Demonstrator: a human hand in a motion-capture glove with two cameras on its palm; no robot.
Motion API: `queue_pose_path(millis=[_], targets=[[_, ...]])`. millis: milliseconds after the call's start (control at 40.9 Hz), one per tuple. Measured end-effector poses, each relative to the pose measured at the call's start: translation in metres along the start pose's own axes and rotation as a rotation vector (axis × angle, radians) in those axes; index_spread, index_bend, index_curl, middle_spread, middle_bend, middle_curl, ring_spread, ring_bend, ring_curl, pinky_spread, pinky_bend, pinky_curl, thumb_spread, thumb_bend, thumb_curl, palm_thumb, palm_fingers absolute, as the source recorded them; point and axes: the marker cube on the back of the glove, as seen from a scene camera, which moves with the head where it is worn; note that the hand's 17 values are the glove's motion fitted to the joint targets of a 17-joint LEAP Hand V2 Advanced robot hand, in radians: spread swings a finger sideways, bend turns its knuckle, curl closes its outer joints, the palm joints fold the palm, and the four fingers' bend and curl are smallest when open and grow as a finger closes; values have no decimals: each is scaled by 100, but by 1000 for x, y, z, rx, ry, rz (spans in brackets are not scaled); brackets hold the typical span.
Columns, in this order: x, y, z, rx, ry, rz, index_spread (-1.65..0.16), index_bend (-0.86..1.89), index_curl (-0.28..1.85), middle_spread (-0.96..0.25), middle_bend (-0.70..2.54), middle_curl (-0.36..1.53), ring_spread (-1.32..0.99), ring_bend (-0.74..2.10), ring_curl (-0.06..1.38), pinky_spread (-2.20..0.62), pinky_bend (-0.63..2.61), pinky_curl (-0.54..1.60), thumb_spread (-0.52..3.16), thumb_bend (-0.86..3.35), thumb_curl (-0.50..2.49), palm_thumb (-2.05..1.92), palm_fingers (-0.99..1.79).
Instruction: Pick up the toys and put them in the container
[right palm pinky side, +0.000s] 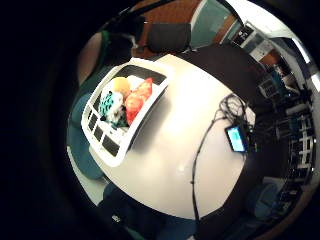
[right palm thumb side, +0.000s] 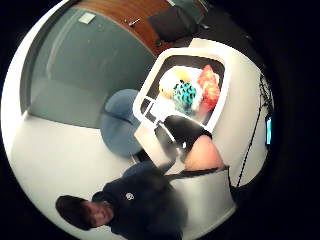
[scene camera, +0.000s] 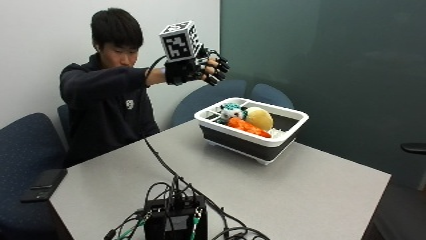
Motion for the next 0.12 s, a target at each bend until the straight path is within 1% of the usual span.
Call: queue_pose_path(millis=[122], targets=[[23, 9, -10, -1, 25, 0, -15, 13, 23, -3, 26, 52, -17, 69, 44, -14, 115, 37, 127, -2, 47, 15, -13]])
